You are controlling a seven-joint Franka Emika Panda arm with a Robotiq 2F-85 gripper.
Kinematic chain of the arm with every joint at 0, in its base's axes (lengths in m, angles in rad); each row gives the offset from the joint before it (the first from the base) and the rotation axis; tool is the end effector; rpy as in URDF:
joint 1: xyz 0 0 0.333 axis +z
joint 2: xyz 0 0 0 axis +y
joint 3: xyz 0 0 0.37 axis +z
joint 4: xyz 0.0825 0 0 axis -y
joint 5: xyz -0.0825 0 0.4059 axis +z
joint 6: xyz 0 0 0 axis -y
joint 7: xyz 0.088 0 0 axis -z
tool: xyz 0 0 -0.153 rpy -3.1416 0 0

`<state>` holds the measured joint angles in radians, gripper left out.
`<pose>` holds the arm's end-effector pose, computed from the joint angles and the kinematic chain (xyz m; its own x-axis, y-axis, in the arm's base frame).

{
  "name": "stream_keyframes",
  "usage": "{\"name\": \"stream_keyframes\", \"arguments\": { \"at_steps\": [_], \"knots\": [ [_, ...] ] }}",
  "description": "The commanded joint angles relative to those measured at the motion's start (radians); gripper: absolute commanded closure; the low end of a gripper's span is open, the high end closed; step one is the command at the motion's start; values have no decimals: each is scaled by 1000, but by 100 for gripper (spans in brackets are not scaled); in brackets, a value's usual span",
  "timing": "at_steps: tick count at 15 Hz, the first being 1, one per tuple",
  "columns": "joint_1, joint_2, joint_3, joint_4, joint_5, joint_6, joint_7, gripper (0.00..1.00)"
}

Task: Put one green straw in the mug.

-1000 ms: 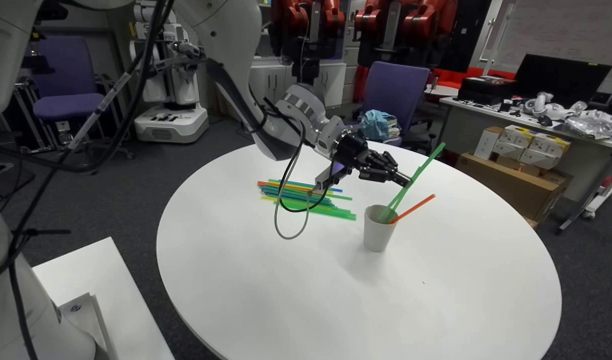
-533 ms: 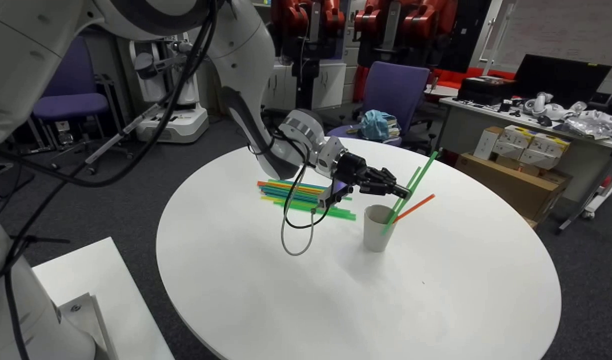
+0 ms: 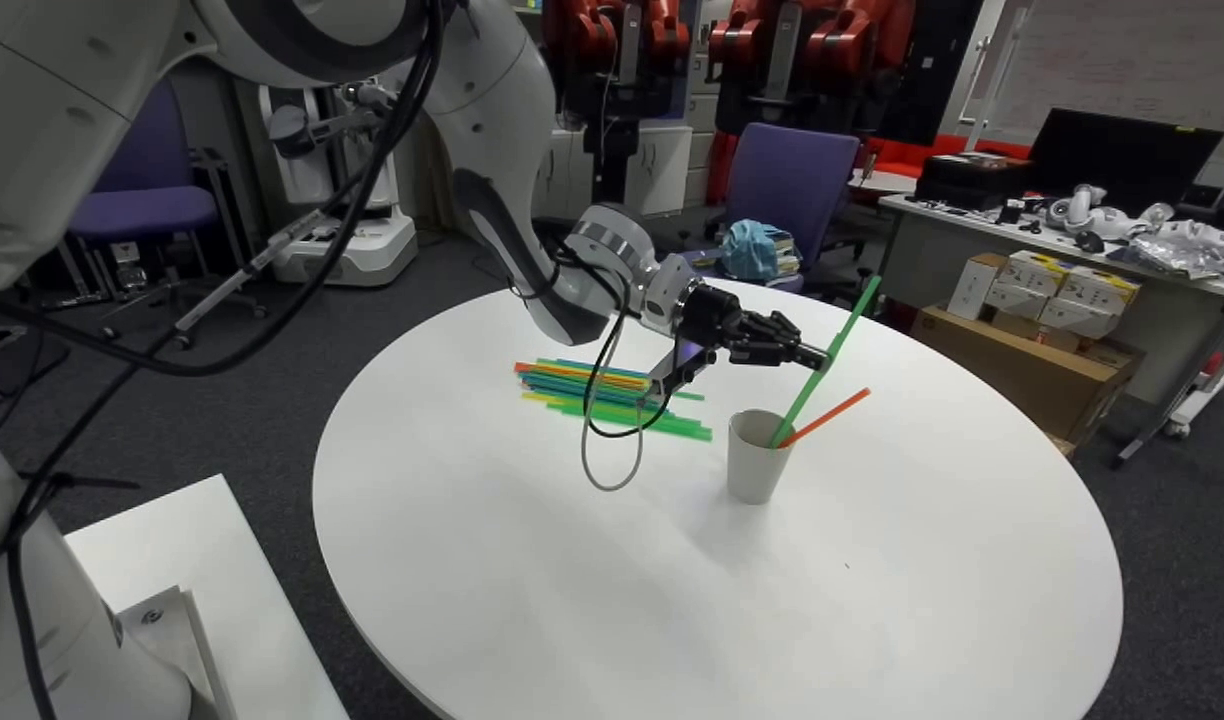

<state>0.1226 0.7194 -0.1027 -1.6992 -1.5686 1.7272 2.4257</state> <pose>0.7154 -0.1121 0.2353 -0.0015 -0.0517 0.9987 -0.9892 -0.1463 -0.0090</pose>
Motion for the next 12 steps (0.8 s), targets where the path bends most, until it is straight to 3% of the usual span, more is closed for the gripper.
{"name": "stream_keyframes", "arguments": {
  "at_steps": [1,12],
  "knots": [
    [-25,-10,32,30,-27,-36,6,100],
    [-31,125,55,142,-1,-29,-20,100]
  ]
}}
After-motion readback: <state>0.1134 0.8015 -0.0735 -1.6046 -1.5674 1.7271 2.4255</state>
